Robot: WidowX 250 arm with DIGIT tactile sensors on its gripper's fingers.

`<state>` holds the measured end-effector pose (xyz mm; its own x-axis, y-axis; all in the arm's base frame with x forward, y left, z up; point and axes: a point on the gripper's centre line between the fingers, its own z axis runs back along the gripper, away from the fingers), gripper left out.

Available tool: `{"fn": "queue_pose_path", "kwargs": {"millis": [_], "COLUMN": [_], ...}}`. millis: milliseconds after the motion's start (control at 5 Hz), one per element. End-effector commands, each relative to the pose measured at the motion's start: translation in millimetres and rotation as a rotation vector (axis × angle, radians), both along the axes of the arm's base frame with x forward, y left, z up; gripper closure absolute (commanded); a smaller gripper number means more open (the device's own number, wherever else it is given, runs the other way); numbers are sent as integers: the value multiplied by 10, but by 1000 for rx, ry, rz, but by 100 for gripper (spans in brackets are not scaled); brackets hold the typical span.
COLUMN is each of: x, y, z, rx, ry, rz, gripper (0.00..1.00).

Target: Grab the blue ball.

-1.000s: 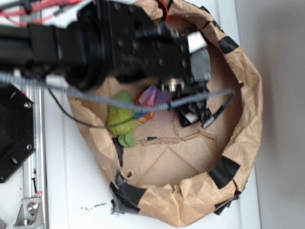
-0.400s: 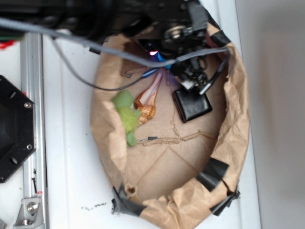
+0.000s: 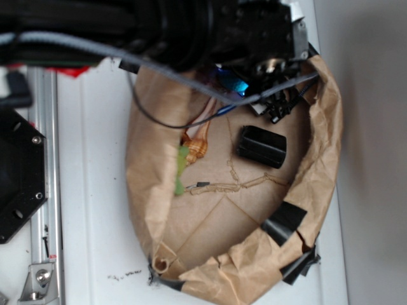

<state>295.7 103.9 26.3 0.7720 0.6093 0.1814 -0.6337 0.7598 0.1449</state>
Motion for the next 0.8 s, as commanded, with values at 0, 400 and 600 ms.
{"fn": "queue_pose_path", "kwargs": {"millis": [0, 400, 600], "x": [-82, -308, -297], "y": [-77, -679, -900], "z": [373, 1219, 1302], "rx": [-114, -242, -313], "ry": [-5, -72, 14], "rz": [-152, -461, -698], "gripper": [100, 100, 100]}}
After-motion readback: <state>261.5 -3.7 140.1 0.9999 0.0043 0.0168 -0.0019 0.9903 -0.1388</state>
